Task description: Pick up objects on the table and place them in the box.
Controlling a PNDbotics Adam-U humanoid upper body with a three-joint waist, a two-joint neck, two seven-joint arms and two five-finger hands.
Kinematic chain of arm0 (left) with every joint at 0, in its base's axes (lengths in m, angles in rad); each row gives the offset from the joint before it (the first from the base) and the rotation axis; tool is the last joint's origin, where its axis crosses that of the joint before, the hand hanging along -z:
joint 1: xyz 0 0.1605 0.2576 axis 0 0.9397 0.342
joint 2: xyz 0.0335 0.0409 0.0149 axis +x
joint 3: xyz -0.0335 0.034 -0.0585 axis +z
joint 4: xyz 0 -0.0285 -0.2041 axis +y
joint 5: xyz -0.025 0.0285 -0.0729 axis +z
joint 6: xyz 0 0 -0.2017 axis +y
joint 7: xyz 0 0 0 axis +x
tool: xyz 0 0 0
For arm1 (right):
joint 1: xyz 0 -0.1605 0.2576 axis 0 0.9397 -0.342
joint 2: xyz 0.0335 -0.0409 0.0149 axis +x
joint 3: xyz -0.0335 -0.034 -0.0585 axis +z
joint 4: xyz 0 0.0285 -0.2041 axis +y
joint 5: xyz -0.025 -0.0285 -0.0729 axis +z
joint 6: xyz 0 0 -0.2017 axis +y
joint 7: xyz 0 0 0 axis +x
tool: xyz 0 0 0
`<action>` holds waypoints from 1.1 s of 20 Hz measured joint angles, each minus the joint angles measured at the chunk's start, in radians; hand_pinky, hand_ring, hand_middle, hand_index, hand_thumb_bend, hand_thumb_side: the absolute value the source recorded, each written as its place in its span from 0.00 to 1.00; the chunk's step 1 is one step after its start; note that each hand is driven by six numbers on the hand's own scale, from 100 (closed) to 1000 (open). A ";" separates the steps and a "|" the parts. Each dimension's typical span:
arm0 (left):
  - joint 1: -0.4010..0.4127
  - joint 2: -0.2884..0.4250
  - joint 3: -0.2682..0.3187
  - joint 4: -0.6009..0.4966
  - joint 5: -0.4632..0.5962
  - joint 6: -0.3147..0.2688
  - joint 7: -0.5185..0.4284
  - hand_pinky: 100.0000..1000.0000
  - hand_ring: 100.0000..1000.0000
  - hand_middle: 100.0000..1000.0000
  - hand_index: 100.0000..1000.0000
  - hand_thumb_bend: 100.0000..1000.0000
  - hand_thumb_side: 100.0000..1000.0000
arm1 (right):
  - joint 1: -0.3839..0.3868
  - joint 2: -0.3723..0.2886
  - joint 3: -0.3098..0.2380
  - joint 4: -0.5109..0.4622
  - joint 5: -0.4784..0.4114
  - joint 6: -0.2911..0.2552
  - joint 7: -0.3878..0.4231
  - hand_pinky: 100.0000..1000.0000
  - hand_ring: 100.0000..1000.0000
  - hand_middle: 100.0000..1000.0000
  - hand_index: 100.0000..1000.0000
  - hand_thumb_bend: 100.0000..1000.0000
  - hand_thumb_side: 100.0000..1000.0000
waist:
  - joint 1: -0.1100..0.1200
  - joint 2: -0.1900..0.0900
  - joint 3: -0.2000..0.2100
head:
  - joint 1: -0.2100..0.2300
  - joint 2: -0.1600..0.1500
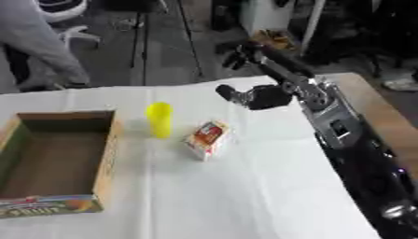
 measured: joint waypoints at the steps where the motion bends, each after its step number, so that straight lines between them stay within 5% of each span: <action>1: 0.000 0.000 0.000 0.000 0.000 0.000 0.000 0.63 0.75 0.61 0.81 0.30 1.00 | -0.020 -0.016 0.019 0.020 0.014 -0.011 0.013 0.93 0.97 0.95 0.95 0.46 0.28 | -0.001 0.002 0.002 | -0.001 0.001; 7: 0.000 0.001 -0.001 0.000 -0.002 0.002 -0.007 0.63 0.76 0.62 0.81 0.30 1.00 | -0.117 -0.128 0.151 0.131 0.099 -0.050 0.097 1.00 1.00 1.00 0.96 0.52 0.30 | -0.013 0.013 0.021 | -0.008 0.003; 13: -0.001 0.006 -0.006 0.000 -0.002 0.001 -0.014 0.63 0.76 0.62 0.81 0.31 1.00 | -0.171 -0.141 0.268 0.200 0.185 -0.044 0.185 1.00 1.00 1.00 0.96 0.54 0.32 | -0.018 0.017 0.028 | -0.010 -0.003; 17: -0.002 0.008 -0.007 0.000 -0.002 0.001 -0.015 0.63 0.75 0.61 0.81 0.31 1.00 | -0.174 -0.114 0.268 0.222 0.243 -0.053 0.240 1.00 1.00 1.00 0.95 0.54 0.32 | -0.014 0.024 0.032 | -0.010 -0.006; 22: -0.011 0.008 -0.007 -0.001 -0.002 -0.003 -0.020 0.63 0.75 0.61 0.81 0.32 1.00 | -0.187 -0.058 0.203 0.246 0.315 -0.037 0.271 1.00 1.00 0.99 0.95 0.53 0.31 | -0.003 0.039 0.038 | -0.011 -0.014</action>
